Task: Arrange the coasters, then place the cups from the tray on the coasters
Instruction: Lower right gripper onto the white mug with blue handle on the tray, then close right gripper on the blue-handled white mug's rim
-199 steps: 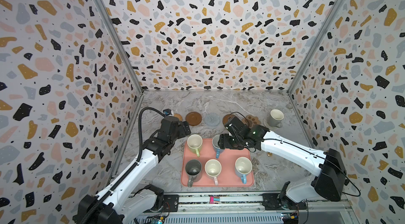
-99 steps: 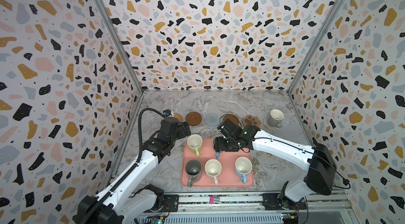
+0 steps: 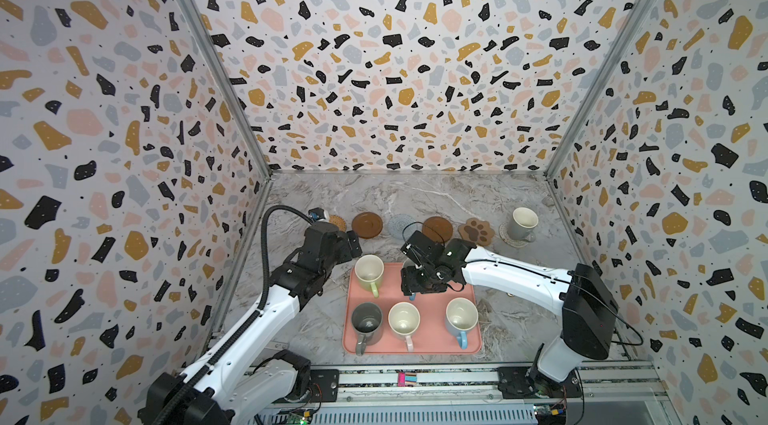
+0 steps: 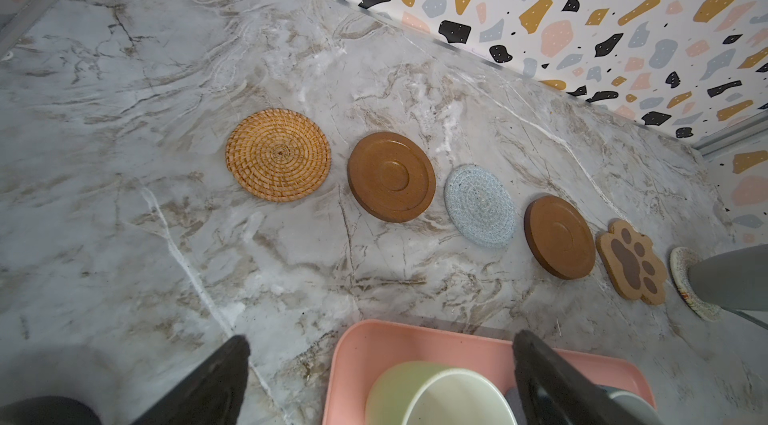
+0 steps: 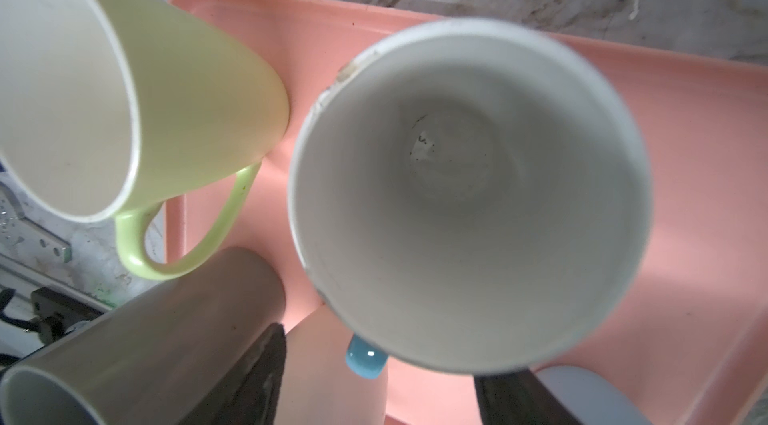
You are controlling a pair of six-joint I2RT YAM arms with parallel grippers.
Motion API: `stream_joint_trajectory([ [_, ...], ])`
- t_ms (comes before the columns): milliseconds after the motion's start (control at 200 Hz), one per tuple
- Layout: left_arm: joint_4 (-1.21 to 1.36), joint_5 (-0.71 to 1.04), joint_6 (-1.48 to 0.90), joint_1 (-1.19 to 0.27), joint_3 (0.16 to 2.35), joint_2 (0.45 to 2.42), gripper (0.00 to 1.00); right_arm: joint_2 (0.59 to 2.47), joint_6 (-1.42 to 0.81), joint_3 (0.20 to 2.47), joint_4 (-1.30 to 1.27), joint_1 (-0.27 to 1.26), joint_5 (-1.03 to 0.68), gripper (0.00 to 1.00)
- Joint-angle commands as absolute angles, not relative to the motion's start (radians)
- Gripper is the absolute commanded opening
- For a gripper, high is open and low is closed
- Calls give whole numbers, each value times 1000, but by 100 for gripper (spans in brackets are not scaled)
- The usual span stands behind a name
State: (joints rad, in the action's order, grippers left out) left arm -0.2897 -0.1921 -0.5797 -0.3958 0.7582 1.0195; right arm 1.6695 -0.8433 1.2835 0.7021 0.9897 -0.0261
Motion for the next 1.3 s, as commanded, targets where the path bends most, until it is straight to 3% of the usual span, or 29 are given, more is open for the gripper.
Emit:
stream_joint_trajectory([
  [0, -267, -187, -574, -399, 761, 1013, 100, 1672, -833, 1323, 767, 995, 44, 72],
  [491, -270, -190, -577, -400, 759, 1008, 100, 1684, -821, 1314, 827, 994, 182, 70],
  [1297, -274, -191, -576, -399, 753, 996, 100, 1713, -806, 1283, 761, 993, 160, 56],
])
